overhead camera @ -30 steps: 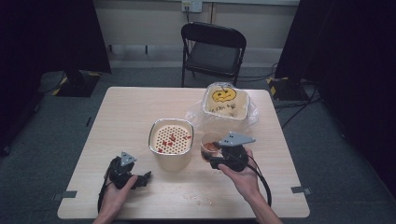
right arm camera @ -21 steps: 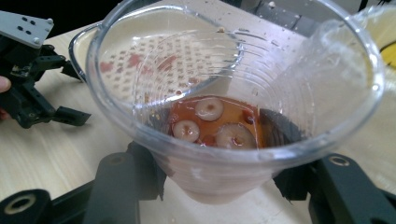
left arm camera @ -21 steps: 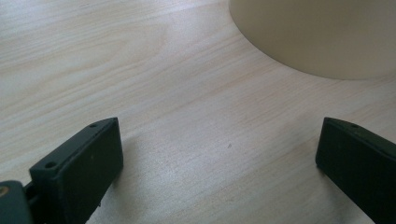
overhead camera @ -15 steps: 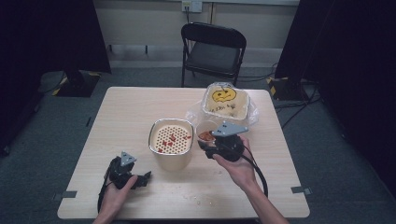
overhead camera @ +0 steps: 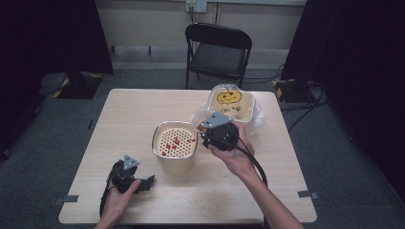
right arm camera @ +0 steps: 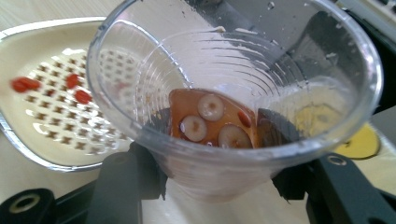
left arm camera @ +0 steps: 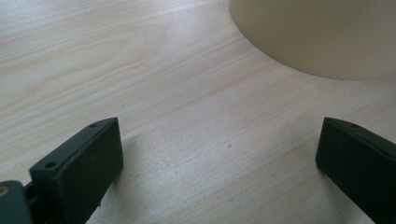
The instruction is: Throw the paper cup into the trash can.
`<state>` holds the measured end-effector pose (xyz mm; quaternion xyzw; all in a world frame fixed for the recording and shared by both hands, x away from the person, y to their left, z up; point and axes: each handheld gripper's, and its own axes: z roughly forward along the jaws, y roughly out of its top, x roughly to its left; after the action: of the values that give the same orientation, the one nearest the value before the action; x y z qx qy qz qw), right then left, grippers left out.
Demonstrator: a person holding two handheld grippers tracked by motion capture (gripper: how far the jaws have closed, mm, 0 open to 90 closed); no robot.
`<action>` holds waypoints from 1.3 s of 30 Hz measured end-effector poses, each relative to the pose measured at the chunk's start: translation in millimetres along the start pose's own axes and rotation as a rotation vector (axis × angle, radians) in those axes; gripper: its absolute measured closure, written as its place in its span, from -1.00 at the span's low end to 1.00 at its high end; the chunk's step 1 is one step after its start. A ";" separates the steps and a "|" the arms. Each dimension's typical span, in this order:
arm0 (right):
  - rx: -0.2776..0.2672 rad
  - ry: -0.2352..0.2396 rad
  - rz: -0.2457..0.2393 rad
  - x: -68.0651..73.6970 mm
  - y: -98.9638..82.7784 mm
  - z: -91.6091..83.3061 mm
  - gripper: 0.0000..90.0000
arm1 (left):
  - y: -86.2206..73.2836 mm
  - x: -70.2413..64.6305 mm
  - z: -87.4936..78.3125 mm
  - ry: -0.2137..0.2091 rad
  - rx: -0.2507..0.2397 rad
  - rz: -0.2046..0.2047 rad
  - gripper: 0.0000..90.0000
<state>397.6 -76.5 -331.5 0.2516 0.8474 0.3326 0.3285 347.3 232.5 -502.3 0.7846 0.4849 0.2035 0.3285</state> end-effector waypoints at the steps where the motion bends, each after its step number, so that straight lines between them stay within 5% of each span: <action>1: 0.011 -0.009 -0.020 1.1 2.6 1.9 0.06 | 0.0 0.0 0.0 0.000 0.000 0.000 -0.99; 10: 0.072 -0.097 -0.164 12.6 20.1 16.4 0.08 | 0.0 0.0 0.0 0.000 0.000 0.000 -0.99; 12: 0.100 -0.140 -0.260 18.8 25.1 23.3 0.08 | 0.0 0.0 0.0 0.000 0.000 0.000 -0.99; 16: 0.137 -0.190 -0.328 26.3 29.8 28.8 0.09 | -0.1 -0.2 0.1 -0.002 0.000 -0.003 -0.99; 17: 0.154 -0.220 -0.384 32.1 32.6 33.0 0.10 | -0.1 -0.1 0.1 -0.002 0.000 -0.003 -0.99; 21: 0.161 -0.235 -0.431 36.7 36.0 36.7 0.10 | 0.0 0.0 0.0 0.000 0.000 0.000 -0.99; 23: 0.173 -0.299 -0.531 45.1 37.4 41.3 0.10 | 0.0 0.0 0.0 0.000 0.000 0.000 -0.99; 32: 0.233 -0.414 -0.753 60.8 39.5 56.4 0.11 | 0.0 0.0 0.0 0.000 0.000 0.000 -0.99; 39: 0.251 -0.452 -0.851 63.7 37.1 60.9 0.12 | -0.1 -0.2 0.1 -0.003 -0.001 -0.004 -0.99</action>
<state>407.5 13.0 -363.5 -0.0133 0.8162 0.0016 0.5777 347.2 232.3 -502.5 0.7838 0.4859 0.2019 0.3297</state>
